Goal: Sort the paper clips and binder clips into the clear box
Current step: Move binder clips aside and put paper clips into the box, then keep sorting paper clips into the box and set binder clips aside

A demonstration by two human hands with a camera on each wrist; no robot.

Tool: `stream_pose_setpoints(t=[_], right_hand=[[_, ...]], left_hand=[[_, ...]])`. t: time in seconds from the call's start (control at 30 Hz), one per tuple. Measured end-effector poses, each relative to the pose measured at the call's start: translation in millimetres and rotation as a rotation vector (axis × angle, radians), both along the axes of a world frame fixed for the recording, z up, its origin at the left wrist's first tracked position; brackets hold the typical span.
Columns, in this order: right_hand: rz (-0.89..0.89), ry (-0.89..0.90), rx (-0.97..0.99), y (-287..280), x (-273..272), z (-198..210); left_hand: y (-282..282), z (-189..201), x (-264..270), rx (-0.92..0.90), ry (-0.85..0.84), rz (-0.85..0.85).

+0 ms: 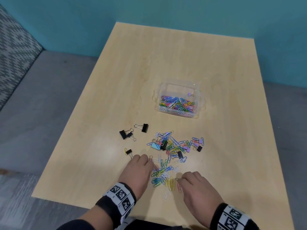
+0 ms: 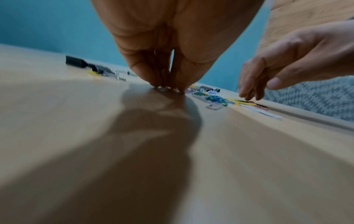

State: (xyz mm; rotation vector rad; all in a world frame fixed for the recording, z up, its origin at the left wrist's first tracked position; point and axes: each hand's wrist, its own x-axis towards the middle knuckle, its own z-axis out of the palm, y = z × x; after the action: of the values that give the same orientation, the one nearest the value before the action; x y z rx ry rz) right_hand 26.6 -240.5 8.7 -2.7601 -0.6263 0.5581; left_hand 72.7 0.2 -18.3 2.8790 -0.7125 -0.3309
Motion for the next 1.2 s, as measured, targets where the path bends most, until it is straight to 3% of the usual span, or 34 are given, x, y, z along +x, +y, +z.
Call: stream_pose_setpoints(t=[0.23,0.4,0.6,0.7,0.93,1.07,1.2], right_hand=[[-0.008,0.009,-0.001,8,7,7],[0.176,-0.016,-0.002,28,24,13],[0.270,-0.041,-0.130,51,44,2],[0.341,-0.062,-0.083,49,41,3],[0.112,-0.032,0.003,34,43,3],[0.238,-0.049,-0.081,44,47,3],[0.329,-0.122,-0.154,60,50,-1]], left_hand=[[-11,4,16,-0.081,0.012,0.123],[-6,9,-3,-0.160,-0.003,0.094],[-7,11,-13,-0.078,-0.092,-0.066],[-3,1,-9,-0.033,0.012,-0.019],[-2,6,-3,-0.176,-0.063,0.114],[0,0,-2,-0.168,-0.053,0.179],[1,4,-5,-0.135,-0.069,0.123]])
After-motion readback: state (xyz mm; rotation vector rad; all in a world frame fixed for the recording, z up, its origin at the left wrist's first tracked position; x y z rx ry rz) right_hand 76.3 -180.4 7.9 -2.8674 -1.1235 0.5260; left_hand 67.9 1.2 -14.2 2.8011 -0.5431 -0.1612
